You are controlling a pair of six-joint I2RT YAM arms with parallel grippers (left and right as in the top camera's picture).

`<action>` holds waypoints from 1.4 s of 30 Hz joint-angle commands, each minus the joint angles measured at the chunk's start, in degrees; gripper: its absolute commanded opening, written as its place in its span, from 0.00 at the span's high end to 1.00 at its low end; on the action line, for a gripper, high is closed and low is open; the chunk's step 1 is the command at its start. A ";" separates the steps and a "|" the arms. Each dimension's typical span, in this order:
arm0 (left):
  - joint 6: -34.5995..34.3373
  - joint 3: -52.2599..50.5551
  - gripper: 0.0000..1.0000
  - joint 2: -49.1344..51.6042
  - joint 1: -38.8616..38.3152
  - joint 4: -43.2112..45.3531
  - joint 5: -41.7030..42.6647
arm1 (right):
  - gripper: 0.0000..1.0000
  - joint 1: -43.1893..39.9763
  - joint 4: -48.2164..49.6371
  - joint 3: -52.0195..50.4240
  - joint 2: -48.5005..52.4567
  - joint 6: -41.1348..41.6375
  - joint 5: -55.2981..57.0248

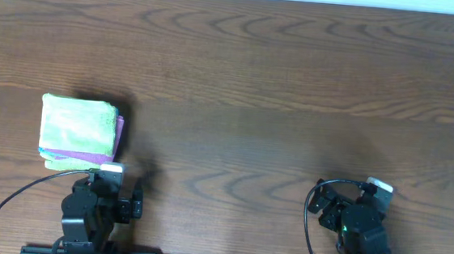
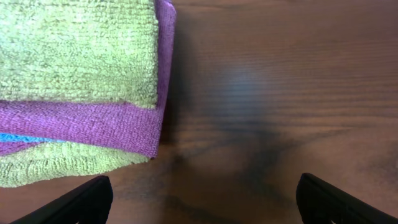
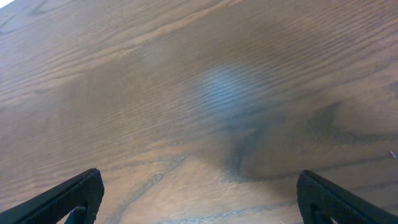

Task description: Fold the cloth

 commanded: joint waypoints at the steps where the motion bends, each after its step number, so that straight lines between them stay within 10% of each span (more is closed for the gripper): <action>1: 0.98 -1.09 0.05 -0.44 -0.96 -0.33 -1.84 | 0.01 -0.26 -0.07 -0.09 -0.35 0.87 0.76; 35: 0.98 -1.09 0.05 -0.42 -1.03 -0.44 -1.88 | 0.01 -5.01 -0.90 -0.15 -0.37 0.09 1.75; 42: 0.98 -1.09 0.05 -0.42 -1.03 -0.44 -1.88 | 0.01 -13.29 1.42 -0.44 -3.10 -31.61 -8.96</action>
